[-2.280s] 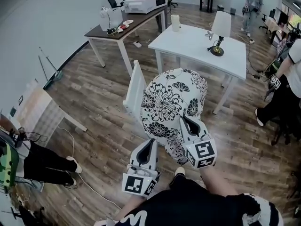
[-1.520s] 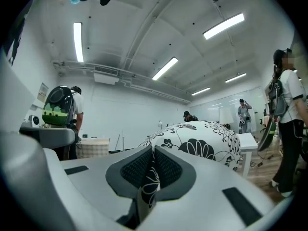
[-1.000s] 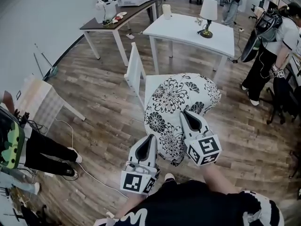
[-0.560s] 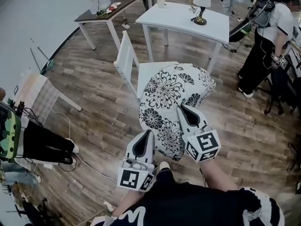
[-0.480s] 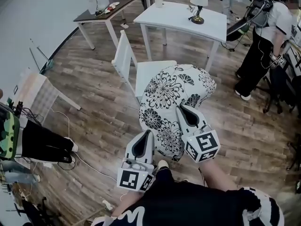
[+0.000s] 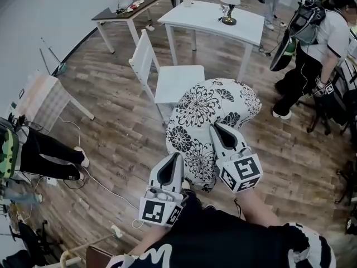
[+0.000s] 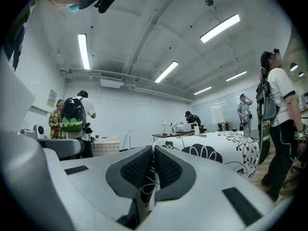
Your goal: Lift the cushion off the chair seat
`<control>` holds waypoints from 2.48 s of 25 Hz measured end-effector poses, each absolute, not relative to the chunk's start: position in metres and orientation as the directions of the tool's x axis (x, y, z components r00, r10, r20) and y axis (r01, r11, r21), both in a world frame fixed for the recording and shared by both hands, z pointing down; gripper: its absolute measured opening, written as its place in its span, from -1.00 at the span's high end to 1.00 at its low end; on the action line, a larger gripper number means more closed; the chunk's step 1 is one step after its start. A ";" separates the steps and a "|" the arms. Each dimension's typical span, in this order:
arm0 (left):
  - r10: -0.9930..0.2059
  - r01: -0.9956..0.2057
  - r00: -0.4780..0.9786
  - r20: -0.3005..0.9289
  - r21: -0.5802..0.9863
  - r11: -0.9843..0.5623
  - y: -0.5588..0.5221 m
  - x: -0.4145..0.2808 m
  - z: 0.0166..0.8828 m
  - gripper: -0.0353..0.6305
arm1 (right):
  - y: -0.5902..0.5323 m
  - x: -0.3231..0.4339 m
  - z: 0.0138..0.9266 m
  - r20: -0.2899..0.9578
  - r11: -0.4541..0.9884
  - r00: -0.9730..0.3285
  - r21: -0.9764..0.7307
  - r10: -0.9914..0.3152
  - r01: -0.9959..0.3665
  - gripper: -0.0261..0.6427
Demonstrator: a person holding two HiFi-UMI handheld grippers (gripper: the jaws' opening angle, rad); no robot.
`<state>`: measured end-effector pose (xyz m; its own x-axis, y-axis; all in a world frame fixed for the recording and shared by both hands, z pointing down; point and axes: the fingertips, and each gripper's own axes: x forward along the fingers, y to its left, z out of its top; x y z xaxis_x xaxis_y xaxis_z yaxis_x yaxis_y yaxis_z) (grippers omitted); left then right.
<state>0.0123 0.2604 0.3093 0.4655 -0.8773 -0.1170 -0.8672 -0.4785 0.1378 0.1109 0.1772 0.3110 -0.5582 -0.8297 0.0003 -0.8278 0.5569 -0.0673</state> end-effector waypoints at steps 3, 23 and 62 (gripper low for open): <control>-0.884 -0.872 0.454 -0.112 0.149 -0.467 0.267 0.012 0.301 0.88 | 0.182 0.109 0.300 0.007 0.569 -0.570 -0.057 -0.822 -0.821 0.83; -0.897 -0.884 0.426 -0.121 0.154 -0.440 0.309 0.027 0.278 0.88 | 0.222 0.117 0.268 -0.018 0.613 -0.613 -0.045 -0.790 -0.789 0.83; -0.883 -0.867 0.460 -0.097 0.167 -0.470 0.282 0.018 0.281 0.88 | 0.197 0.106 0.271 0.006 0.602 -0.603 -0.033 -0.798 -0.798 0.83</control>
